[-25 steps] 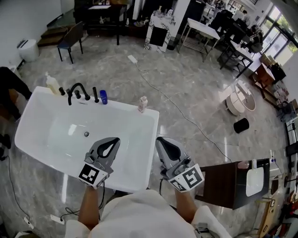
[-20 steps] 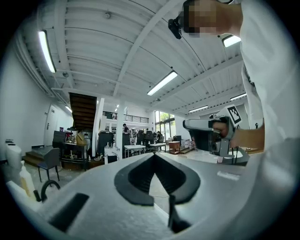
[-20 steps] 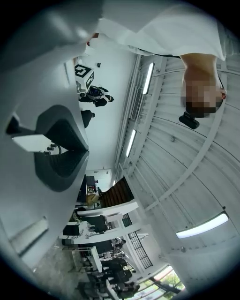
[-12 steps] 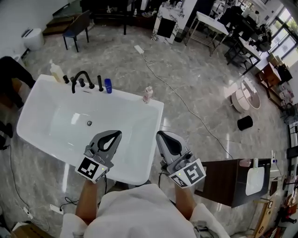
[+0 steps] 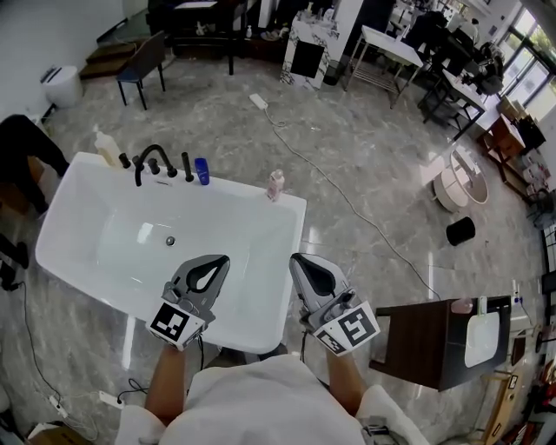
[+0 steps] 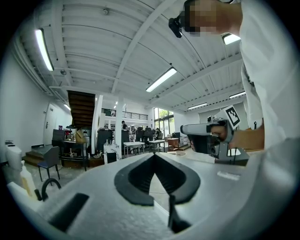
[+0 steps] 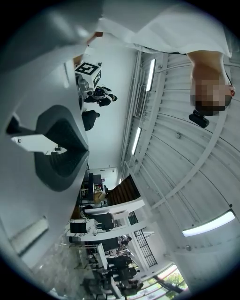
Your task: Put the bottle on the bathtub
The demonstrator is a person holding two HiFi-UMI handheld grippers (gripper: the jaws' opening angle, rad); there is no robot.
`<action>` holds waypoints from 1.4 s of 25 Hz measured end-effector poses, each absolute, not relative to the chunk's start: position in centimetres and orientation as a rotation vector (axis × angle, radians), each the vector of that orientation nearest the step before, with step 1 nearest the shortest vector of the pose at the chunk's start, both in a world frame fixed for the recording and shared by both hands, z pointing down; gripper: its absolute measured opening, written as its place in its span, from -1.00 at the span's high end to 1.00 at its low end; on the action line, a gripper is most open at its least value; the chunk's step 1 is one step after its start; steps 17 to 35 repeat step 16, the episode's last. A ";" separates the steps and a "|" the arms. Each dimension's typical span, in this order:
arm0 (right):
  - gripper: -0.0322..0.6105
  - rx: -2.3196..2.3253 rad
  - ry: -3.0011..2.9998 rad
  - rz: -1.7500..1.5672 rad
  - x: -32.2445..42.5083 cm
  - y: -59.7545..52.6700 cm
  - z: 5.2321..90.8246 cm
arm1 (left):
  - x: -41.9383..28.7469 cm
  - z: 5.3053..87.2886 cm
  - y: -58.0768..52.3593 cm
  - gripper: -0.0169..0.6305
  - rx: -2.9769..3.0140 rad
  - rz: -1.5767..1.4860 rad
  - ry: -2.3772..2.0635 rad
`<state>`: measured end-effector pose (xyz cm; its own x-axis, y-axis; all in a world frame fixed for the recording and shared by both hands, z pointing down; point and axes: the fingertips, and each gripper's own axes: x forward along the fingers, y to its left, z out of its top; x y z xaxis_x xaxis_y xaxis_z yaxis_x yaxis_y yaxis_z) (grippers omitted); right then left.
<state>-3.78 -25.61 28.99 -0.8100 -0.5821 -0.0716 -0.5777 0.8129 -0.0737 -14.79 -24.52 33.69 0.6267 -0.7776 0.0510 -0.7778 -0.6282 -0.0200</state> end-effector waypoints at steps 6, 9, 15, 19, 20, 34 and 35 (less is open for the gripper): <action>0.92 -0.933 2.922 -0.083 -4.0 -25.7 29.8 | -14.6 33.6 -24.5 0.94 2.825 0.076 -1.355; 0.92 -0.942 2.935 -0.090 -4.1 -25.8 30.5 | -14.5 34.0 -24.3 0.94 2.823 0.104 -1.346; 0.92 -0.926 2.950 -0.090 -4.3 -25.9 31.0 | -14.9 34.4 -24.2 0.94 2.820 0.148 -1.358; 0.92 -0.924 2.951 -0.087 -4.3 -26.0 31.0 | -14.9 34.4 -24.3 0.94 2.818 0.148 -1.363; 0.92 -0.924 2.951 -0.087 -4.3 -26.0 31.0 | -14.9 34.4 -24.3 0.94 2.818 0.148 -1.363; 0.92 -0.924 2.951 -0.087 -4.3 -26.0 31.0 | -14.9 34.4 -24.3 0.94 2.818 0.148 -1.363; 0.92 -0.924 2.951 -0.087 -4.3 -26.0 31.0 | -14.9 34.4 -24.3 0.94 2.818 0.148 -1.363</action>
